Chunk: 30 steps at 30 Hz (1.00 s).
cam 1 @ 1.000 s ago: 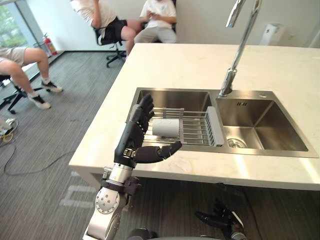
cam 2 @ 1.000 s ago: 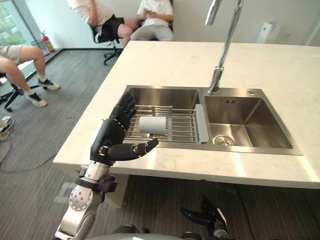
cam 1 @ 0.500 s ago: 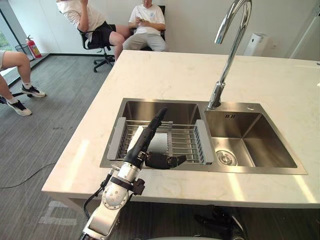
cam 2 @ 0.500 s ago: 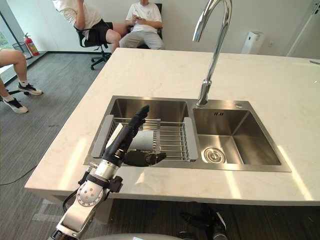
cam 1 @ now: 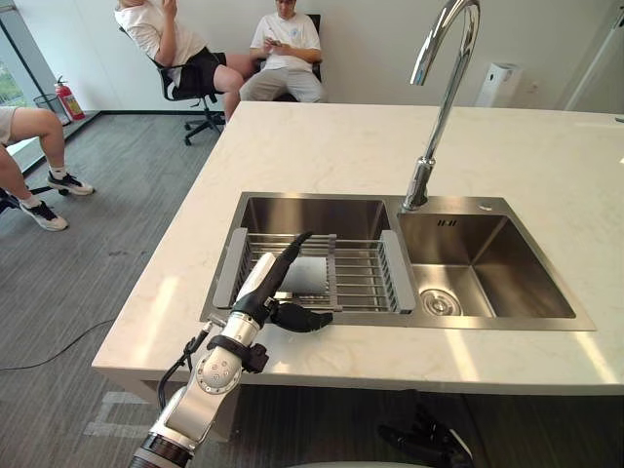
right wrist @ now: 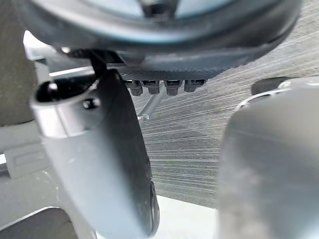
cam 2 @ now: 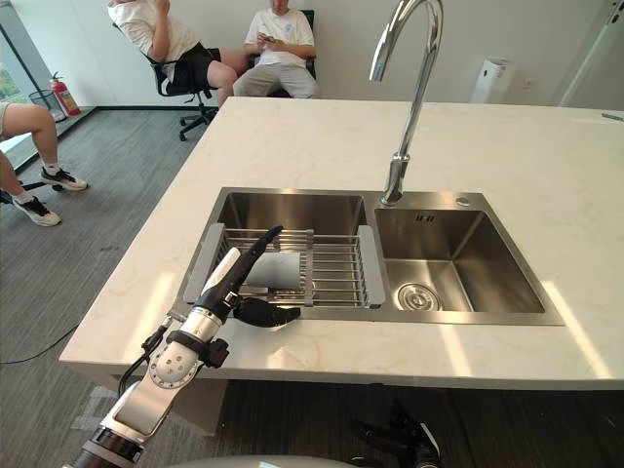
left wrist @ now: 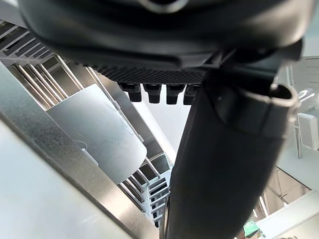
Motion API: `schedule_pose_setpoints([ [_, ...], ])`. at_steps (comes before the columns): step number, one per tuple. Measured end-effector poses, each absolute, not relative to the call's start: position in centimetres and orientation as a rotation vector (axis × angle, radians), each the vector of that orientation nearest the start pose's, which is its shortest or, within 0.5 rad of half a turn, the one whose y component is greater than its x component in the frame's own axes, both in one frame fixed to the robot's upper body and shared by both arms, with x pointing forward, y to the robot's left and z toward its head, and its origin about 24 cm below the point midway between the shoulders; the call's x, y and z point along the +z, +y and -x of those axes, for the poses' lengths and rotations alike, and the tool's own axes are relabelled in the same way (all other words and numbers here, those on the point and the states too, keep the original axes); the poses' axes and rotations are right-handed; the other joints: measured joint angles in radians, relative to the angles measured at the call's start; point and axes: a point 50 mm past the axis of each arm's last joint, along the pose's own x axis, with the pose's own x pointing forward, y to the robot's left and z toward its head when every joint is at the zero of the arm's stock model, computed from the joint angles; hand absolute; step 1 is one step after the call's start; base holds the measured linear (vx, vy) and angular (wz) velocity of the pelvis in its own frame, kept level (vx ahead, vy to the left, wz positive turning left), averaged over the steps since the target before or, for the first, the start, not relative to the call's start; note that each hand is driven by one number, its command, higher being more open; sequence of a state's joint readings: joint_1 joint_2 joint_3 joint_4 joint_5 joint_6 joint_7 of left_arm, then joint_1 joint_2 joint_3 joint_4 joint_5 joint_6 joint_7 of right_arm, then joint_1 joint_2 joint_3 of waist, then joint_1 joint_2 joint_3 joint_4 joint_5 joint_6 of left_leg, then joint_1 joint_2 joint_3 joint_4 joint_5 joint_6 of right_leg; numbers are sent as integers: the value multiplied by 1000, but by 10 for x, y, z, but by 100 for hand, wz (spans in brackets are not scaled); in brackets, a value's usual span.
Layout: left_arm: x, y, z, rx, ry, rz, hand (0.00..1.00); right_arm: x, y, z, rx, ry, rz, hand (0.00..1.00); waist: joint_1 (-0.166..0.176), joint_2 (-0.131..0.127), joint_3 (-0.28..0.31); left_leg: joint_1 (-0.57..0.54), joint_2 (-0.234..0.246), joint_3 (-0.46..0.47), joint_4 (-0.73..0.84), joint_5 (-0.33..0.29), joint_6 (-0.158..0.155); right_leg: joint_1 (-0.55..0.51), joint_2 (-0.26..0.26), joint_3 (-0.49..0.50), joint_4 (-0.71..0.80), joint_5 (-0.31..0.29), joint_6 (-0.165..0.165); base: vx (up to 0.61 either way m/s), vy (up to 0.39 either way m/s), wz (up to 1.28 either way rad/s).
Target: Walk over to the sink, pick up the cup, carry it to the dishwasher, place the cup inside the dishwasher, then close the dishwasher door
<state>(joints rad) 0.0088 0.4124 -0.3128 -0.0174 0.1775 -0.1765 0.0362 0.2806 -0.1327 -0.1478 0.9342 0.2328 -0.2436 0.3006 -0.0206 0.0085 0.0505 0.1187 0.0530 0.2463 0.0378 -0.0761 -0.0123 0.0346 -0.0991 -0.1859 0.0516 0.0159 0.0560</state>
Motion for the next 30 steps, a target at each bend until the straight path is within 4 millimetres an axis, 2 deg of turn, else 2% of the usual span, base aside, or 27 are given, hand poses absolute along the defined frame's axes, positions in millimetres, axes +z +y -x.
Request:
schedule_pose_setpoints([
  [8,48,153,-255,-322,-116,-486,100,-148,-218,-56,-118,896,-242,100,-20,0,0,20,0,11,-39,20,-3,1,8,12,-11,10,-1,-29,-10,-5],
  [15,61,155,-265,-316,-146,-438,100,-149,-217,-56,-105,909,-231,100,-24,1,1,41,-6,14,-55,21,-3,24,13,13,-35,21,6,10,2,-1],
  [19,65,157,-274,-303,-153,-464,100,-149,-215,-58,-92,909,-228,100,-25,1,1,43,-6,14,-56,21,-3,27,13,14,-35,21,5,-9,-2,0],
  [30,47,180,-288,-244,-14,-657,100,-150,-211,-55,-66,932,-229,100,-50,1,14,55,-6,17,-63,21,-4,34,14,17,-36,20,5,-18,-5,0],
])
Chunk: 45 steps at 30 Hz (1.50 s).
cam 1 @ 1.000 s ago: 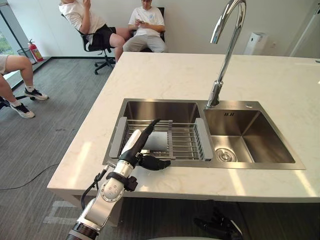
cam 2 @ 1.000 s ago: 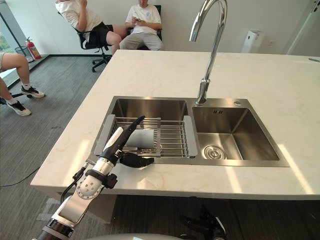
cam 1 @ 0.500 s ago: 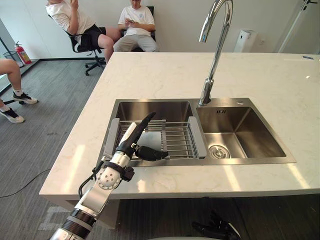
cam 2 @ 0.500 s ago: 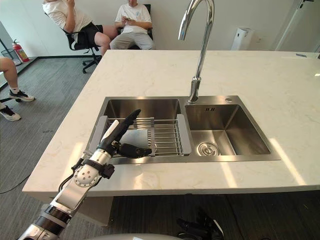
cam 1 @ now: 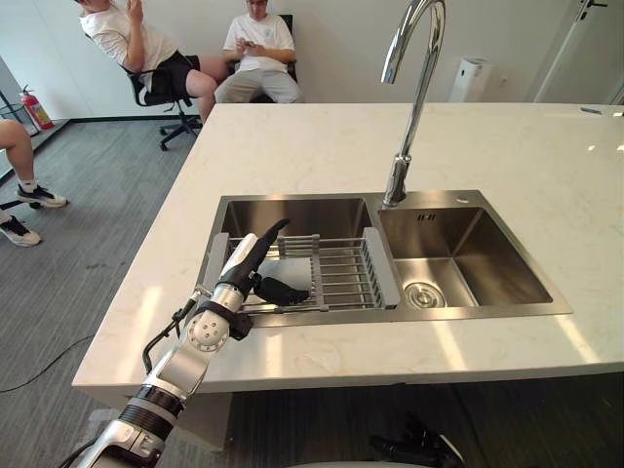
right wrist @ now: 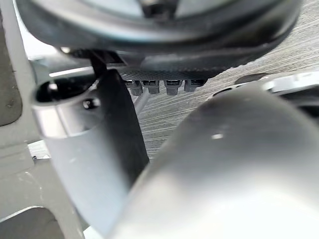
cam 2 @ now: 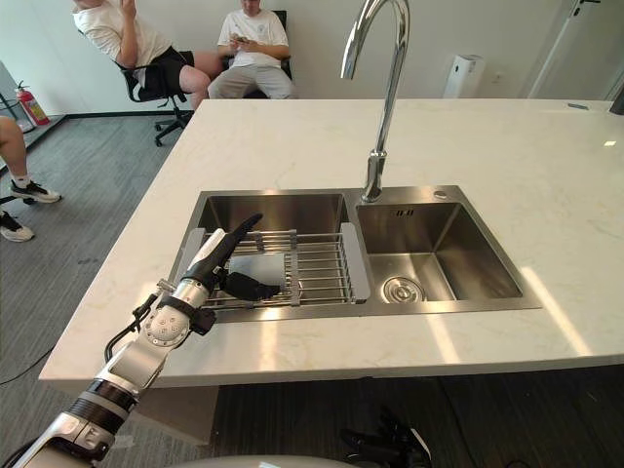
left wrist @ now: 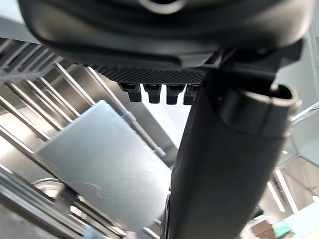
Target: Walk over to the sink, pick up the cup, carry it to the dishwasher, place the cup inside the dishwasher, then close the dishwasher door
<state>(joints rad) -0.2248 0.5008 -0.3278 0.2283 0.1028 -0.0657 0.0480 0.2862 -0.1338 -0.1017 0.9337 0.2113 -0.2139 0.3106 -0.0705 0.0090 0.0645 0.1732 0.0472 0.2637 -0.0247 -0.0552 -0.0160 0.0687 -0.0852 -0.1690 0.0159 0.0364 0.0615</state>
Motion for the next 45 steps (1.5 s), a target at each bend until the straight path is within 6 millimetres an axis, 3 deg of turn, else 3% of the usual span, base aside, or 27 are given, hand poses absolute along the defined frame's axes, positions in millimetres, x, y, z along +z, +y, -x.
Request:
schedule_pose_setpoints([
  [11,47,189,-300,-208,-6,-811,100,-150,-210,-54,-47,941,-231,100,-3,-3,2,7,0,7,-4,0,0,1,1,6,5,-2,-2,-16,-6,-1],
  [19,50,182,-303,-286,-57,-1070,100,-150,-209,-50,-33,946,-232,100,-5,-5,4,9,3,10,-8,0,0,-2,0,9,10,-6,-4,-13,-5,0],
  [21,50,187,-304,-311,-40,-1138,100,-150,-208,-52,-24,942,-232,100,-18,-5,4,10,3,10,-11,0,-1,-7,0,9,19,-11,-2,0,0,0],
  [31,47,185,-305,-409,12,-1229,100,-149,-208,-52,-6,940,-238,100,-25,-8,6,10,0,6,-11,0,-1,-13,-3,5,35,-21,-4,-12,-5,1],
  [32,48,184,-306,-421,16,-1242,0,-149,-208,-53,-5,938,-238,100,-26,-8,6,10,1,6,-11,0,-1,-15,-4,5,39,-23,-2,-36,-13,2],
  [45,48,180,-312,-469,51,-1235,0,-148,-210,-56,1,935,-234,100,-40,-8,6,9,0,6,-17,-1,-2,-18,-5,4,38,-26,0,-3,-1,0],
])
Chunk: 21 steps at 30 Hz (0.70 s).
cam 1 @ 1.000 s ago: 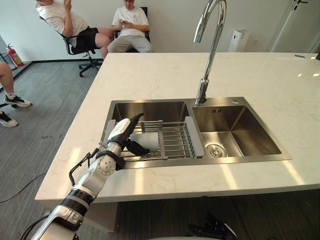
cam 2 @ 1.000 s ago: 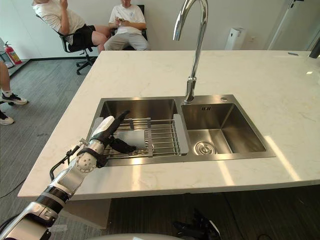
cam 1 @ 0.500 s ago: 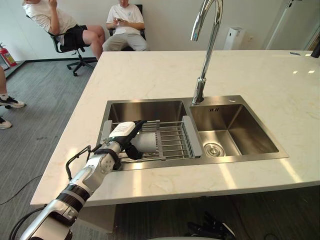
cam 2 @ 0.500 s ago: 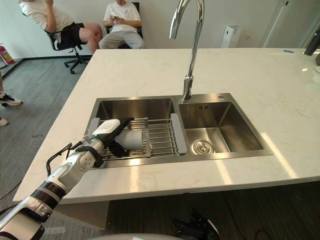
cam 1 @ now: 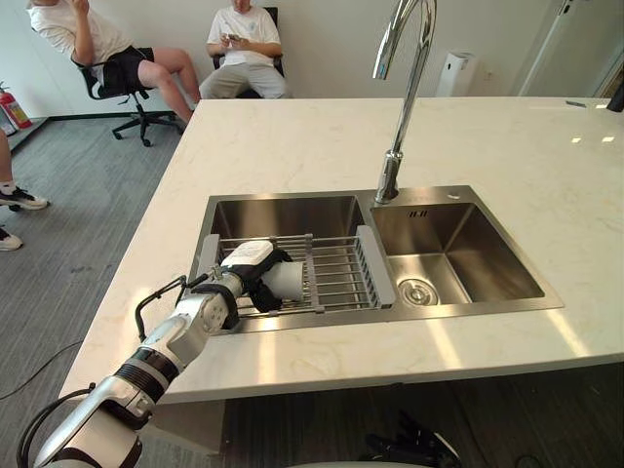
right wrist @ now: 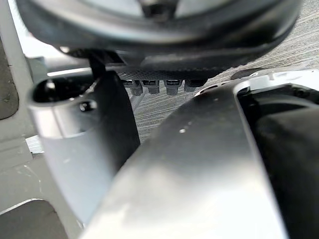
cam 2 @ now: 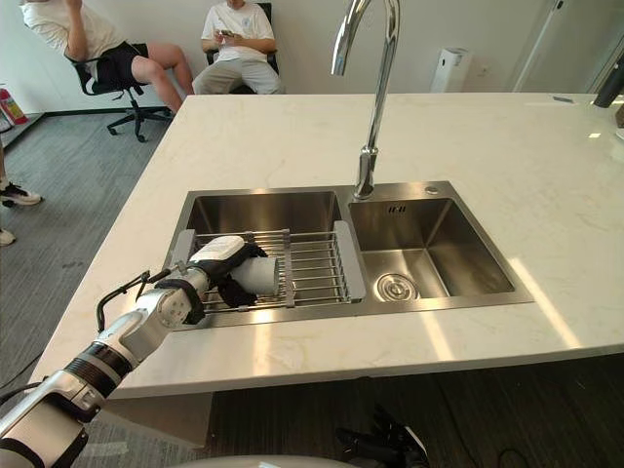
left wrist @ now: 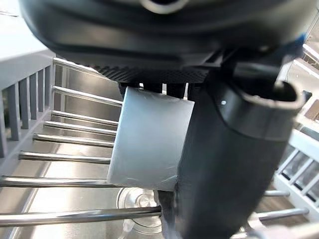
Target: Walk over to the sink, pick up the cup, carry it to the dishwasher, place the cup inside the dishwasher, then close the dishwasher door
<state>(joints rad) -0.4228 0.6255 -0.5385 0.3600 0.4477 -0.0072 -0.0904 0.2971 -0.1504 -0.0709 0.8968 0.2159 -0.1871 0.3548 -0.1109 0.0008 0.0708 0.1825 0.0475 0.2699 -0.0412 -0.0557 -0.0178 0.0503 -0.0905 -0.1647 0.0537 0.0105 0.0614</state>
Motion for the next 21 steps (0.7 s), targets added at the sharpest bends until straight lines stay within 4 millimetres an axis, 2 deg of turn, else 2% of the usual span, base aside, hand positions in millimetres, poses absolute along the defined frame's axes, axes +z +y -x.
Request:
schedule_pose_setpoints([
  [10,46,179,-311,-471,65,-1139,0,-147,-210,-59,3,920,-252,100,-12,4,4,0,1,-6,1,0,0,4,-1,-5,-1,0,0,0,0,1],
  [14,52,173,-310,-464,-1,-1068,0,-147,-210,-60,5,915,-251,100,-10,3,4,0,0,-14,2,0,0,9,-3,-13,-3,0,0,0,0,6],
  [19,83,157,-304,-416,-193,-903,0,-146,-208,-64,15,896,-251,100,7,1,8,1,-1,-23,5,0,0,18,-5,-23,-4,0,0,-9,-4,5],
  [21,103,151,-297,-379,-318,-798,0,-144,-206,-68,25,879,-252,100,17,-2,15,0,-1,-32,7,1,1,23,-6,-32,-6,-1,0,-46,-20,11],
])
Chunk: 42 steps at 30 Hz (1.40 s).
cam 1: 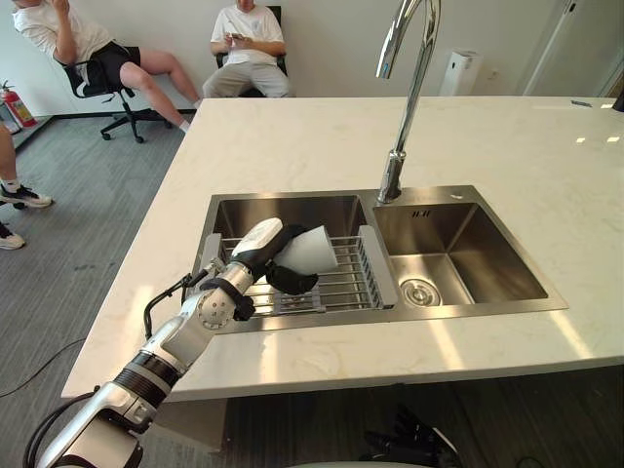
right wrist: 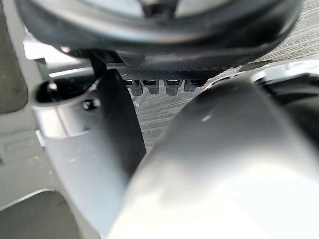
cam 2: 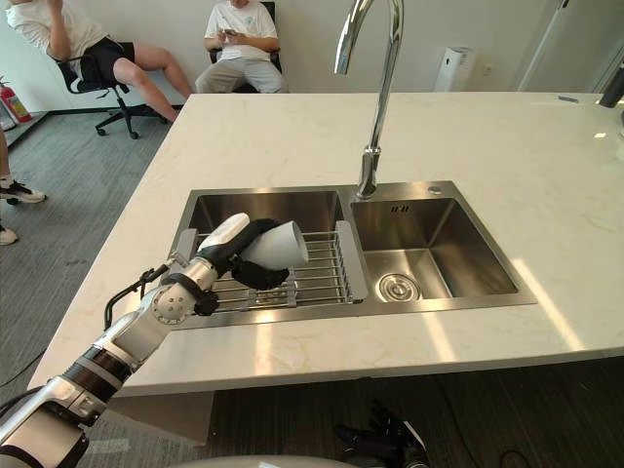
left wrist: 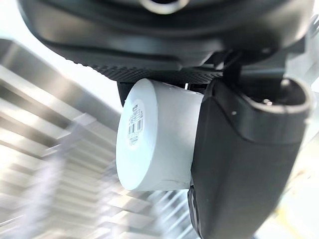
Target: Walk over to the sink, pick up the cup, carry it to the dishwasher, place the cup inside the dishwasher, then close the dishwasher door
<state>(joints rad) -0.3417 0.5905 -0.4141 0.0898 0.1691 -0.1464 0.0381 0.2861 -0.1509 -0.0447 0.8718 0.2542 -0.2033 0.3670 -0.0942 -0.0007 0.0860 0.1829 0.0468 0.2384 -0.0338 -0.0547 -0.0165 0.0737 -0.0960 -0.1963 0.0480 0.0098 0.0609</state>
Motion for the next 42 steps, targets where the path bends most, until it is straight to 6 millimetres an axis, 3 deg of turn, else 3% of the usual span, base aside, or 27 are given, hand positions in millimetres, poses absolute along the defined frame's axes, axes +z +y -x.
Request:
schedule_pose_setpoints([
  [6,125,142,-273,-305,-493,-594,0,-139,-200,-79,35,823,-239,100,30,0,0,-6,1,-24,-1,3,0,9,-2,-19,-4,-4,2,-34,-21,11],
  [14,130,148,-246,-213,-565,-322,0,-136,-192,-86,54,795,-225,100,57,0,-1,-21,0,-58,0,4,1,12,-3,-17,-2,-16,2,1,-14,14],
  [21,120,172,-225,-48,-550,-19,0,-135,-188,-87,51,786,-232,100,81,1,-4,-34,1,-84,4,5,-1,13,-1,-17,-2,-25,2,-7,-16,8],
  [27,106,191,-212,12,-491,9,0,-135,-187,-87,54,787,-234,100,107,0,-5,-37,-1,-100,3,12,-4,16,0,-29,-5,-27,0,-18,-18,10],
  [34,89,191,-199,11,-415,31,0,-136,-186,-82,65,800,-232,100,110,4,-27,-71,-9,-177,-34,46,-5,17,-7,-100,-16,-44,-2,-37,-29,35],
  [36,86,189,-191,16,-400,65,0,-136,-186,-82,72,803,-227,100,111,3,-30,-95,-7,-196,-20,27,-3,17,-15,-124,-15,-62,18,-18,-23,45],
  [38,88,187,-186,5,-409,84,0,-134,-187,-85,70,790,-220,100,121,0,-32,-169,22,-108,109,-32,1,13,-25,-155,-15,-44,19,17,9,47],
  [39,91,183,-185,-8,-426,97,0,-131,-191,-90,69,775,-201,100,129,7,-34,-249,68,5,274,-62,2,11,-32,-175,1,-47,17,34,55,58],
  [40,92,180,-186,-21,-435,104,0,-130,-195,-95,66,767,-189,100,129,10,-32,-294,69,67,363,-62,5,10,-39,-184,30,-54,14,26,72,76],
  [41,93,177,-187,-33,-440,112,0,-128,-199,-97,64,759,-176,100,122,19,-28,-314,77,102,409,-56,16,2,-48,-194,74,-64,4,-54,118,96],
  [42,94,170,-188,-51,-459,140,0,-123,-208,-104,61,737,-144,100,108,52,-15,-328,88,121,432,-39,41,-56,-61,-207,192,-111,-14,-175,91,160],
])
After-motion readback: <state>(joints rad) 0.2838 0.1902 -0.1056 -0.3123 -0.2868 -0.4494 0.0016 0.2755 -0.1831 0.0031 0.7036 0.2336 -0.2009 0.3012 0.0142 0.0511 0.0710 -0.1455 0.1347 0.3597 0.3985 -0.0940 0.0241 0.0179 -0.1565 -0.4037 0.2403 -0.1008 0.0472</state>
